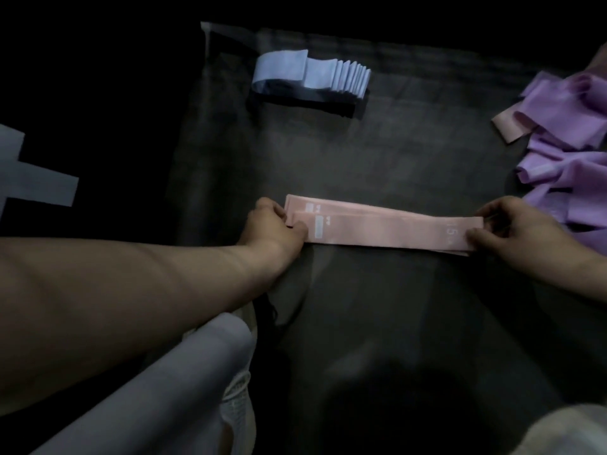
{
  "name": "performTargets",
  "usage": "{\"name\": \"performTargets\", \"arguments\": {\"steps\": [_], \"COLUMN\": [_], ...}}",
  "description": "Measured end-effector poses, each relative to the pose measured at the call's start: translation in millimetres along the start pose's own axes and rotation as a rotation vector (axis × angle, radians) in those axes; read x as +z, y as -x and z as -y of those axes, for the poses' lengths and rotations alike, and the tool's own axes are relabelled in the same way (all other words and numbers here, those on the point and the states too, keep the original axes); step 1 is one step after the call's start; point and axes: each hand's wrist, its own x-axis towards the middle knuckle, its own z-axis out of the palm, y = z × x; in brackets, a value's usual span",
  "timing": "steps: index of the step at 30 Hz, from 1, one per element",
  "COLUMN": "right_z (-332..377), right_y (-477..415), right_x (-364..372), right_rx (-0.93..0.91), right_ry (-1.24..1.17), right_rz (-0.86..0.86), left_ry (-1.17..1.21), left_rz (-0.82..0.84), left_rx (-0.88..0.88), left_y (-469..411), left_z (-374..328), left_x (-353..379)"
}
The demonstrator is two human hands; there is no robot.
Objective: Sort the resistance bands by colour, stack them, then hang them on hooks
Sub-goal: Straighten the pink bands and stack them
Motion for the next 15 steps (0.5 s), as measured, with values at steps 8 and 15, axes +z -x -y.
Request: {"name": "performTargets", "arguments": {"steps": [8,15], "right_z": [-3.3,-3.7], "right_y": [-1.5,-2.5], "right_x": [2.9,6.6], "right_rx": [-0.002,-0.036], "right_ry": [0.006,0.013], "right_rz": [0.006,-0.013], "left_ry": [0.104,0.143], "left_rz": [-0.020,-0.022], "left_rx": [-0.082,0.021], "left_y": [3.1,-2.0], "left_z": [-3.7,-6.6], "left_x": [9.3,2.6]}}
